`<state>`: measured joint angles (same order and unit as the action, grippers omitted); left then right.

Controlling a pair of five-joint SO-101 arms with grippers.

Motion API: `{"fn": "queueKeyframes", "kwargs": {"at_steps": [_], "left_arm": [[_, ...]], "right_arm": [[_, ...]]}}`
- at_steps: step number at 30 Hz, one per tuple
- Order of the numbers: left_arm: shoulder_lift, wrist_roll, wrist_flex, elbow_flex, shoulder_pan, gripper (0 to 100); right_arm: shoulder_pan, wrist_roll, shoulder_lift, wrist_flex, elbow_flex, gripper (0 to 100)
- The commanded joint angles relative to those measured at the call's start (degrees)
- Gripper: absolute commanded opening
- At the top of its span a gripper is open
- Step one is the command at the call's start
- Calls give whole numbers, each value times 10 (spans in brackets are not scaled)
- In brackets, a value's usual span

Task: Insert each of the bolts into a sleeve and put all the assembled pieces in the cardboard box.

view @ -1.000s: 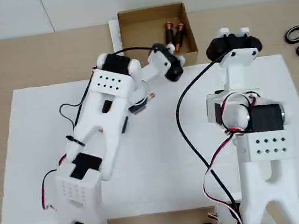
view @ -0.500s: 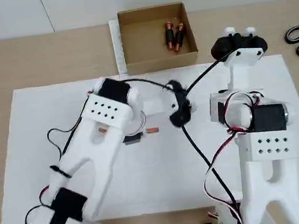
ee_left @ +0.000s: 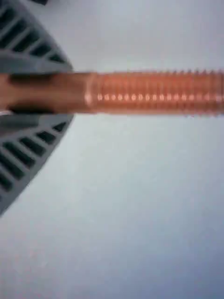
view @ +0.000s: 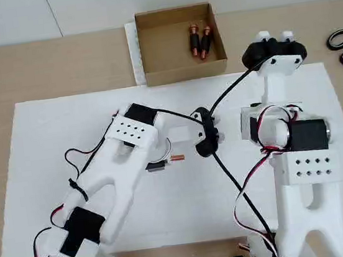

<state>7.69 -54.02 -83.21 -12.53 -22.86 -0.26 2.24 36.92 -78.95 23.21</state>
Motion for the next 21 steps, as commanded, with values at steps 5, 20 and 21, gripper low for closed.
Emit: {"fn": "queueKeyframes", "kwargs": {"at_steps": [5,20,21], "left_arm": [[28,-4,11,1,-1,8],[29,3,40,2,3,88],[28,4,40,2,3,87]], "right_arm": [[0,-4,17,3,-4,3],[0,-2,17,3,-4,3],[0,-2,17,3,-4,3]]}}
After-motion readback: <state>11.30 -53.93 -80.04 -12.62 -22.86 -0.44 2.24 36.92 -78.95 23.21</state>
